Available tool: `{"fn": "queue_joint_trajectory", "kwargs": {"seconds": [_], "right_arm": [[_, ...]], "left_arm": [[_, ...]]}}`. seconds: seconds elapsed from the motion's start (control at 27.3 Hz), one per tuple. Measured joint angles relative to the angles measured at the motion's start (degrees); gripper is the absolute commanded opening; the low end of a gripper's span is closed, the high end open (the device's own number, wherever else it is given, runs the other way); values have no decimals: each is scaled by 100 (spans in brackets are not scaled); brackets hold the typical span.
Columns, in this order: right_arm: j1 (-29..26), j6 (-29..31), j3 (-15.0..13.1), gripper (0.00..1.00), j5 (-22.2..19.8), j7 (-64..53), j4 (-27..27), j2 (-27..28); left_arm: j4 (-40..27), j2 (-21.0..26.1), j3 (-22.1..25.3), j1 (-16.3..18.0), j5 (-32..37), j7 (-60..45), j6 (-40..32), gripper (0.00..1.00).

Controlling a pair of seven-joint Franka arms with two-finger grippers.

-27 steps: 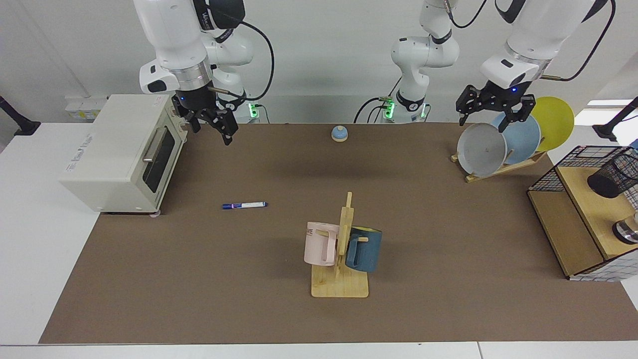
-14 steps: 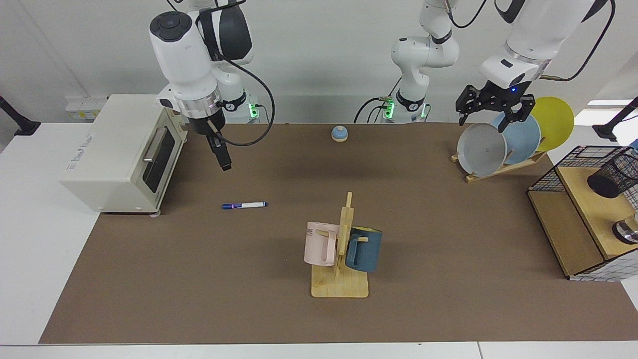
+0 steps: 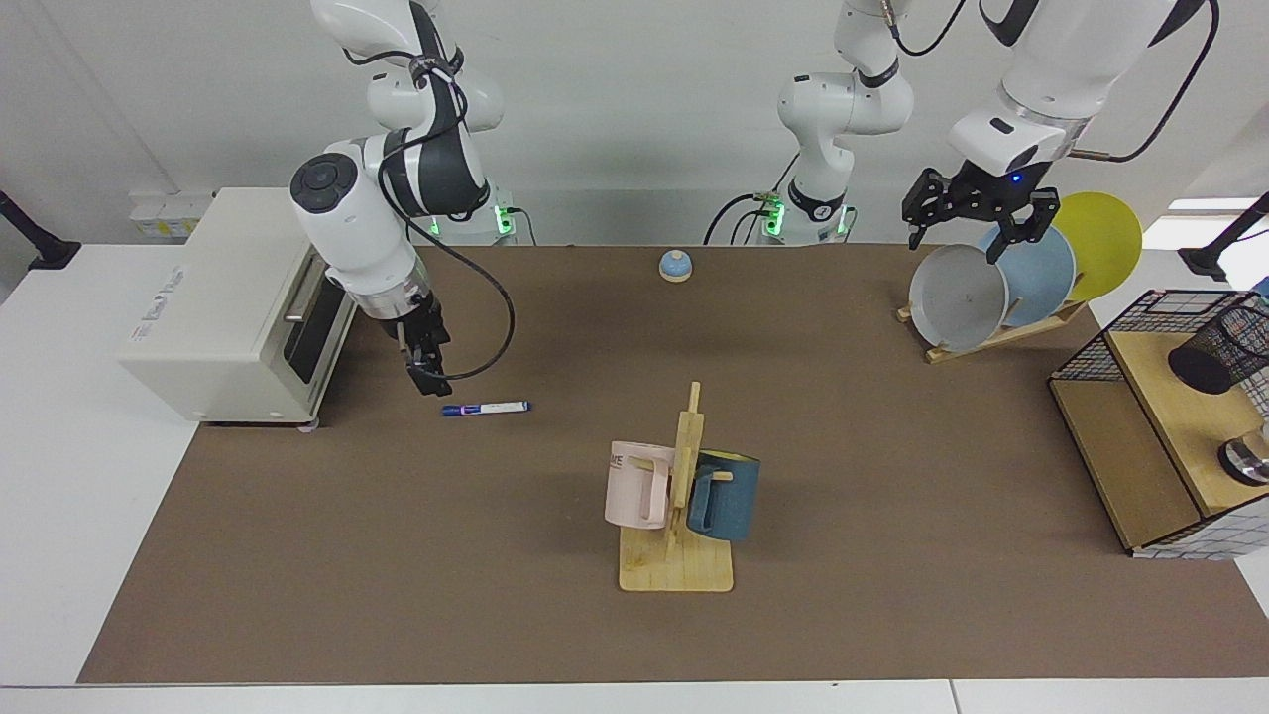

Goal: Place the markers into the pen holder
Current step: 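Reach the right gripper down to the blue-capped white marker and grasp it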

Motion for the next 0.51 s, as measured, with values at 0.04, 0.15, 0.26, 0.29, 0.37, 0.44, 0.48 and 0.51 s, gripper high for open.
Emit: {"fn": "queue_joint_trajectory", "kwargs": {"seconds": [0.04,0.15,0.26,0.29,0.37,0.44,0.48,0.51], "right_arm": [[-12,87,0,100,23,0,-75,4],[-13,450,11,100,67,1,-368,8],[26,928,41,100,99,2,-737,16],[61,1091,47,100,107,2,-855,21],[147,1437,59,100,114,5,-1094,32],[223,1745,65,100,116,8,-1311,47],[248,1863,67,100,116,8,-1398,55],[266,1966,68,100,116,8,-1475,67]], "left_arm": [[0,0,0,-6,0,0,0,100],[0,0,0,-21,0,0,0,100],[0,0,0,-25,0,0,-1,100],[0,0,0,-25,0,0,-1,100],[0,0,0,-28,0,0,-1,100],[0,0,0,-30,0,0,-1,100],[0,0,0,-31,0,0,-1,100],[0,0,0,-31,0,0,-1,100]]}}
